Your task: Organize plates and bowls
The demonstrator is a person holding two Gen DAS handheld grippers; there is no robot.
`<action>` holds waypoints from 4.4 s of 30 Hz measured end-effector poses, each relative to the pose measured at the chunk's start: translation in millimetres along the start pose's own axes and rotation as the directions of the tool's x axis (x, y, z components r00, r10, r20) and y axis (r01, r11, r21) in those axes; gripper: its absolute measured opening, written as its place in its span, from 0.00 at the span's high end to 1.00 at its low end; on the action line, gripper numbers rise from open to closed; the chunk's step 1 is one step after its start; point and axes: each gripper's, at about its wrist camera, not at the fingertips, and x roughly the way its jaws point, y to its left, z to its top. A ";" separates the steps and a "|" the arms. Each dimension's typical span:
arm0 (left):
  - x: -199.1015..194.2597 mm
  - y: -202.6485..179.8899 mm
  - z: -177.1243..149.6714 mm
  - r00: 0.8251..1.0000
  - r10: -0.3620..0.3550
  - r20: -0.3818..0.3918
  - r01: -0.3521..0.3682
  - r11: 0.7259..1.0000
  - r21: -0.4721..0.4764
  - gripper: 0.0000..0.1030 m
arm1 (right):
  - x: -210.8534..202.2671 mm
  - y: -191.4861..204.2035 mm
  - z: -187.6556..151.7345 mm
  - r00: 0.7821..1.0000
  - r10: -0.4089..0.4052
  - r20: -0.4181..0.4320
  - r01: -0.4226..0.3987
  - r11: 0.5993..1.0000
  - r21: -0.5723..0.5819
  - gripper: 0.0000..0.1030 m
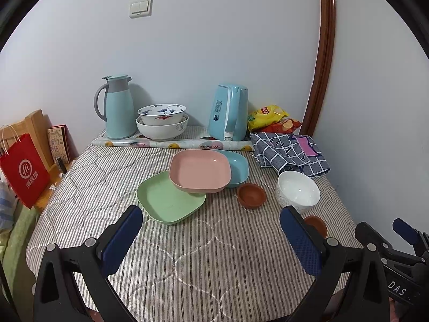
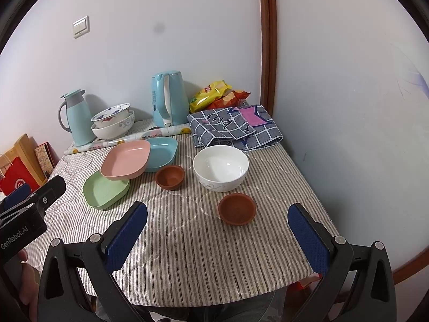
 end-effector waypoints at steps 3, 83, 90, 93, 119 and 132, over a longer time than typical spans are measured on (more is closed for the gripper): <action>0.0 -0.3 0.0 1.000 0.000 0.001 0.000 1.000 -0.001 0.00 | -0.5 0.1 0.1 1.000 0.002 0.001 -0.002 1.000 0.000 0.00; 117.1 91.4 1.2 0.982 0.056 -0.179 -0.083 0.985 -0.148 0.00 | 105.0 54.3 20.4 0.985 0.093 -0.148 -0.104 0.993 -0.064 0.00; 140.3 103.7 9.1 0.977 0.054 -0.205 -0.089 0.983 -0.163 0.01 | 131.6 67.8 31.1 0.975 0.131 -0.181 -0.142 0.988 -0.054 0.01; 148.7 104.9 13.7 0.976 0.055 -0.210 -0.089 0.983 -0.160 0.02 | 142.0 74.5 37.8 0.969 0.156 -0.194 -0.169 0.984 -0.053 0.04; 245.8 108.2 50.5 0.962 0.003 -0.274 -0.045 0.988 -0.147 0.32 | 242.4 132.8 79.8 0.922 0.226 -0.315 -0.267 0.959 -0.093 0.33; 291.2 108.4 57.4 0.948 -0.073 -0.308 0.022 0.986 -0.166 0.42 | 274.9 149.5 78.9 0.905 0.223 -0.361 -0.275 0.956 -0.098 0.40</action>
